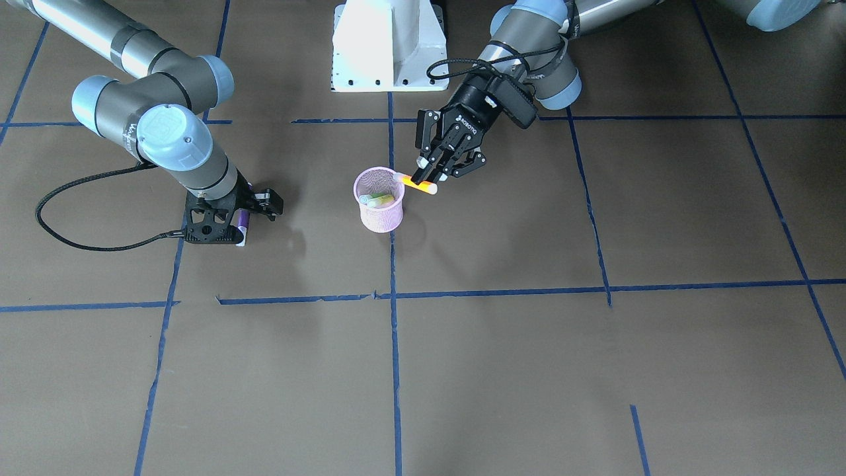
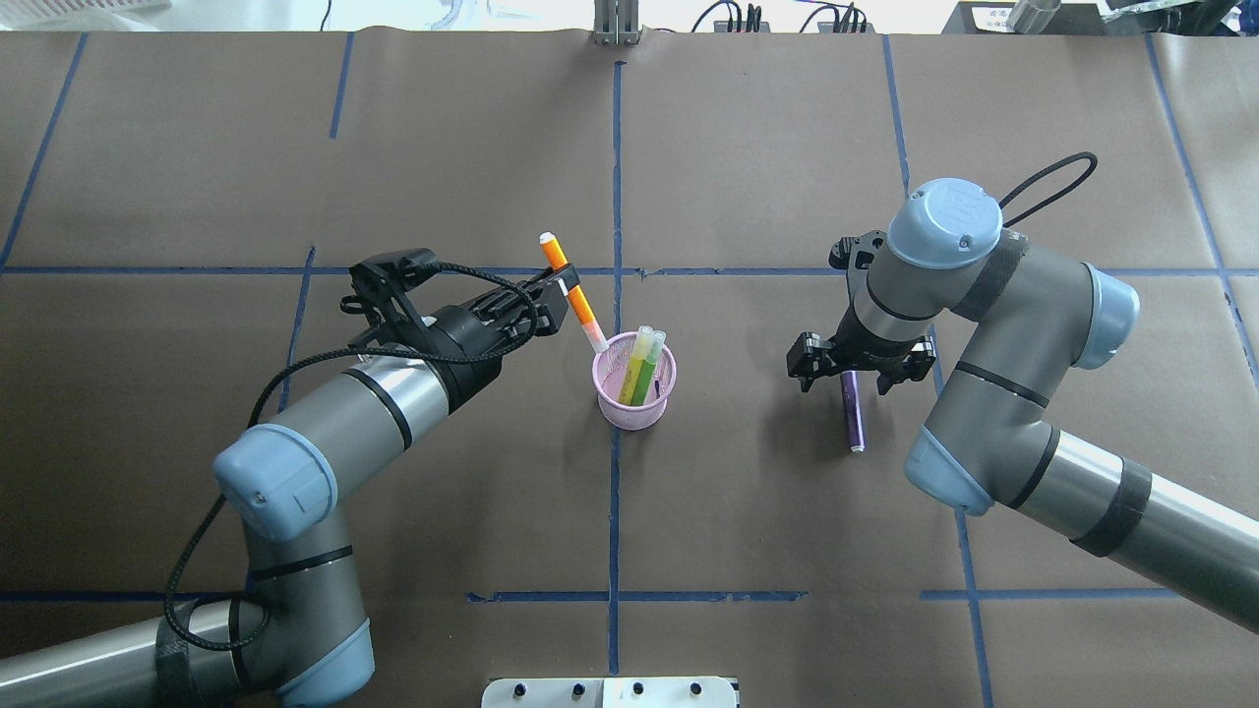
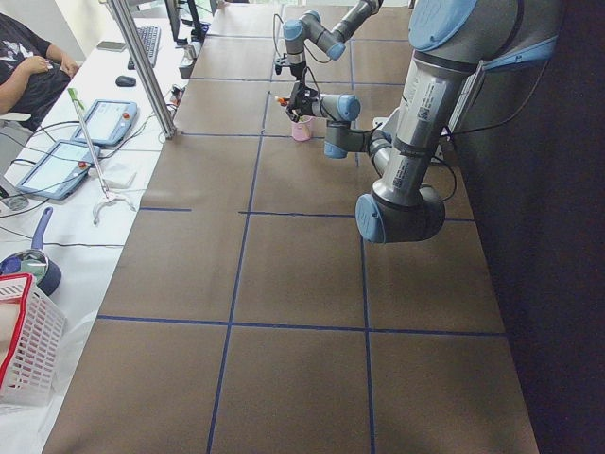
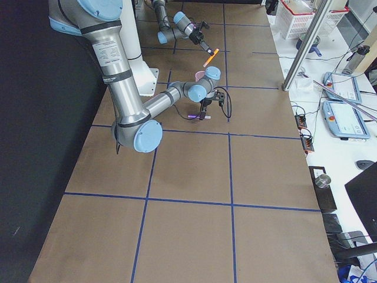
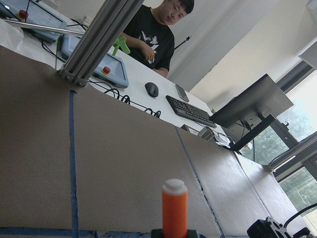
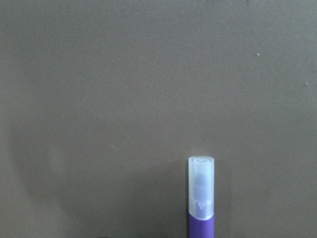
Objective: Collect pens into pen holder
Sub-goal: 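Lower the orange pen into the pink cup with the left gripper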
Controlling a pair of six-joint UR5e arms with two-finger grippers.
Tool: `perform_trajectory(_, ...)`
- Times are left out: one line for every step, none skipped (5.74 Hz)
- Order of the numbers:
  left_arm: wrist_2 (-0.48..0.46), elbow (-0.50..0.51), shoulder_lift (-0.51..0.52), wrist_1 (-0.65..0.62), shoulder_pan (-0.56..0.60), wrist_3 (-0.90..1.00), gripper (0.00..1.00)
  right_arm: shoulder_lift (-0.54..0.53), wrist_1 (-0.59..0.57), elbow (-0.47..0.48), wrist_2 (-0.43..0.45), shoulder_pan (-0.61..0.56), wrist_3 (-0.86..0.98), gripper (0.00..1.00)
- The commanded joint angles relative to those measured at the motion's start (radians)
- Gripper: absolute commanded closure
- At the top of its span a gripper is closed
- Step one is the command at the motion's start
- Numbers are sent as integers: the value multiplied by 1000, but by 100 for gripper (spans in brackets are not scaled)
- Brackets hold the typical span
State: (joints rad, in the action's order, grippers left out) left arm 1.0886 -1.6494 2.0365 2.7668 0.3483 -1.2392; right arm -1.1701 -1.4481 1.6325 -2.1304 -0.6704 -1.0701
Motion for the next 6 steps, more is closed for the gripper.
perform_trajectory(-44,13,14,0,-18,76,100,3,0,6,0,-1,-1,0)
perform_trajectory(-82,40,39,-1,-50,104,100,3,0,7,-2,0,-1,0)
perform_trajectory(-96,75,51,2,-61,106,100,3,0,7,-2,-1,-1,0)
perform_trajectory(-96,92,69,0,-61,107,100,3,0,7,-2,-1,-1,0)
perform_trajectory(-96,92,74,-1,-61,107,100,4,0,9,-2,-1,-1,0)
perform_trajectory(-95,106,73,0,-61,107,100,4,0,9,-3,0,-1,0)
